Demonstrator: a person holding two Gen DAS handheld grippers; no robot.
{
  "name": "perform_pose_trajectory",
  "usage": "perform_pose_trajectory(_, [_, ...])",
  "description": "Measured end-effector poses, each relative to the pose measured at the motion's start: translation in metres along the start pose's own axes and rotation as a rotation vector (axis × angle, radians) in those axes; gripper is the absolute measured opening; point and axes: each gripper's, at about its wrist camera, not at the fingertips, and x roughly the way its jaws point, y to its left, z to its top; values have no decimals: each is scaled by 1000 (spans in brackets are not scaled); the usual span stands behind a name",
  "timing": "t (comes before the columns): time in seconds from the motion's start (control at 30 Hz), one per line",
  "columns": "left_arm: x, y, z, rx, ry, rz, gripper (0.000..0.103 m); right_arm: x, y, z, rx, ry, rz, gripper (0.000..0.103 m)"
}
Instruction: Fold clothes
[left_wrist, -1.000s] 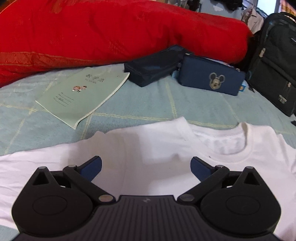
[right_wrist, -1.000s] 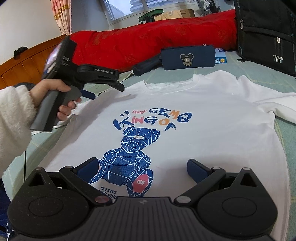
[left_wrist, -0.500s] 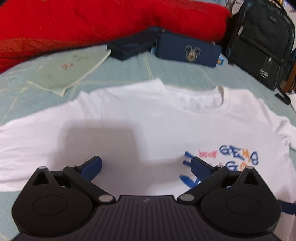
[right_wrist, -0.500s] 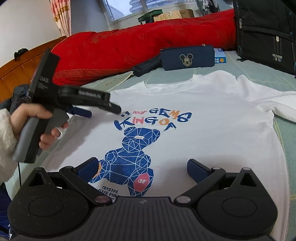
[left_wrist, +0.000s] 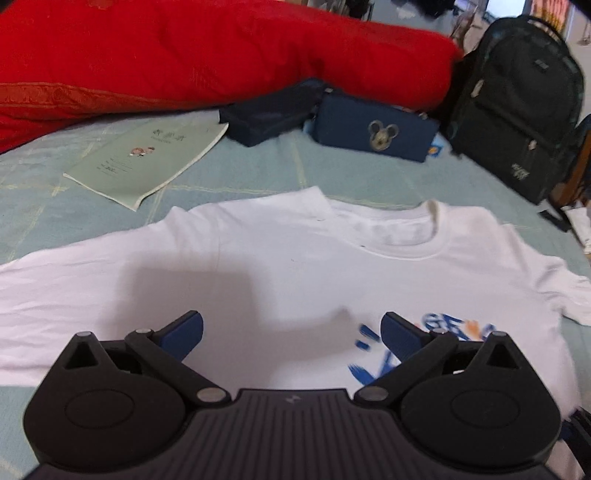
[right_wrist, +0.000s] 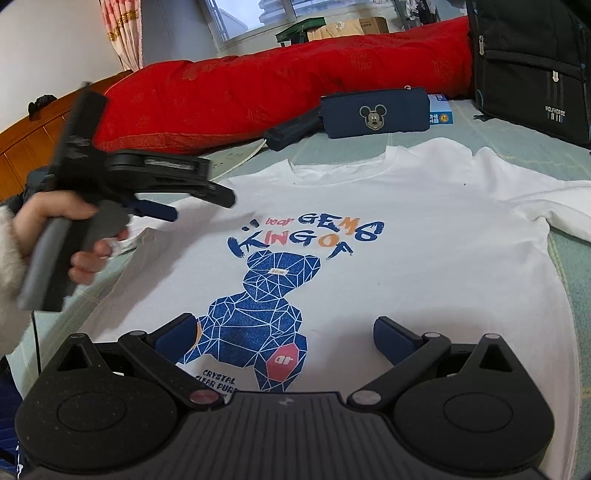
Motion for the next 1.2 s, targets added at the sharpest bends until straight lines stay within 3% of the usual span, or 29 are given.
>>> perform_pose_trajectory(0.13, [-13,6,-5,-23,-8,-51,102,1,-1,0,11,-2,5,103])
perform_pose_trajectory(0.33, [-2,27,3,-129,-10,-95,102,4,-4,1,21,-2,5,103])
perform_pose_trajectory(0.47, [12,49,-13,-203,58,-74,102,5,-4,1,15,-1,3,103])
perform_pose_trajectory(0.57, [2,57,-28,-223,36,-107,102,5,-4,1,15,-1,5,103])
perform_pose_trajectory(0.67, [-14,54,-19,-208,25,-99,102,6,-4,1,17,-3,4,103])
perform_pose_trajectory(0.8, [-29,61,11,-216,-97,-78,102,6,-4,1,19,-4,2,103])
perform_pose_trajectory(0.93, [-13,78,12,-257,-56,-24,102,6,-4,1,17,-3,4,103])
perform_pose_trajectory(1.0, [0,92,-6,-309,11,-19,101,6,-4,0,16,-2,5,103])
perform_pose_trajectory(1.07, [0,99,-22,-312,-11,-35,101,5,-4,0,16,-2,6,103])
perform_pose_trajectory(1.2, [-17,89,-23,-276,-26,9,101,9,-3,0,4,0,-6,103])
